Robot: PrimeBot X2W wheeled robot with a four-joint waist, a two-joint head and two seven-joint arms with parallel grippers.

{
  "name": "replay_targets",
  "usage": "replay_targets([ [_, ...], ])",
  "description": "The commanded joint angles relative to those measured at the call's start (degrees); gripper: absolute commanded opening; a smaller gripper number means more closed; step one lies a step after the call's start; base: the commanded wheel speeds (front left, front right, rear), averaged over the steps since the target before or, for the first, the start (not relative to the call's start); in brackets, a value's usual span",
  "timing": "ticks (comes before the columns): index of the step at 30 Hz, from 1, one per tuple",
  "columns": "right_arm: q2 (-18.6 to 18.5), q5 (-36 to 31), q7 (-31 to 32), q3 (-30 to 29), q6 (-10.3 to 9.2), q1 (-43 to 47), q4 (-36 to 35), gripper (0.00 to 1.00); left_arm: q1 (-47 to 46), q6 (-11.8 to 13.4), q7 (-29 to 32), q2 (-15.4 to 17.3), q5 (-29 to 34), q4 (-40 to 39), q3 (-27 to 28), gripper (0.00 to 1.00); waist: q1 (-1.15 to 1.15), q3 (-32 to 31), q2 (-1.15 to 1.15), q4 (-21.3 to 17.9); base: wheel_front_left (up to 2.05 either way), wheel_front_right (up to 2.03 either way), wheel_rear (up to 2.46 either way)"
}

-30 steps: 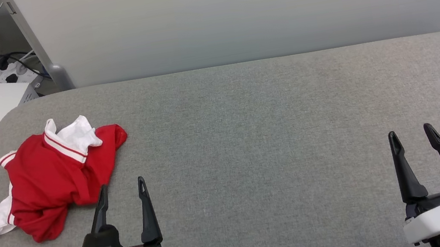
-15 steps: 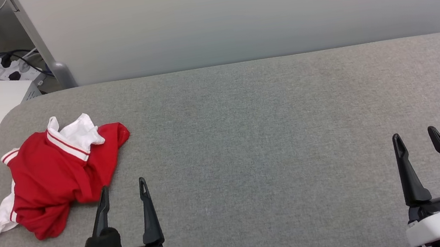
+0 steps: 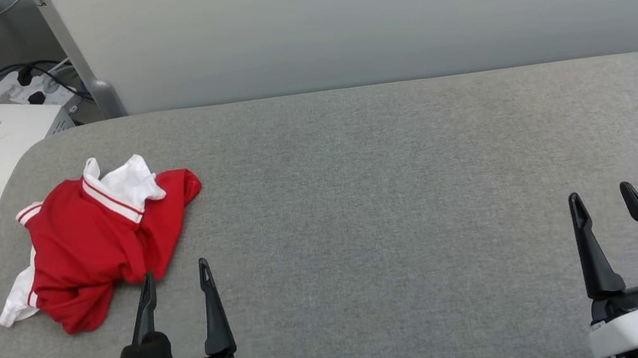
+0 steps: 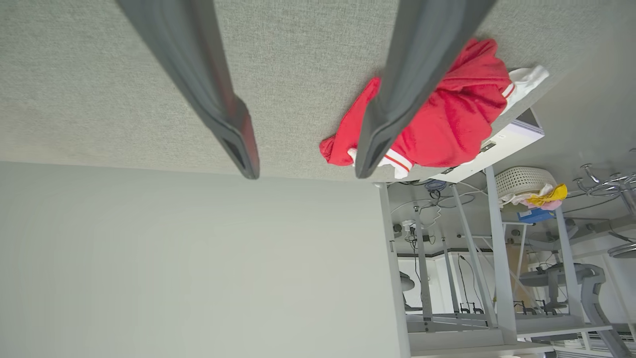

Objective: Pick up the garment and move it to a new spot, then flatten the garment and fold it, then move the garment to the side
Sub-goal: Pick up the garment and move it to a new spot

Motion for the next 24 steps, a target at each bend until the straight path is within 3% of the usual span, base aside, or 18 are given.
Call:
replay_targets([
  [1,-0.03,0.38,-0.34,0.2,-0.04,0.68,-0.54,1.0,0.29,0.12,-0.34,-0.22,-0.23,0.11,0.22,1.0,0.0,0.29,0.0,1.05,0.0,0.0,0.0],
  [24,-0.03,-0.36,-0.34,2.4,-0.04,-0.44,-0.65,1.0,-1.23,0.79,-0.34,-0.22,-2.71,0.85,2.33,1.0,0.0,3.17,0.0,18.37,0.0,0.0,0.0],
])
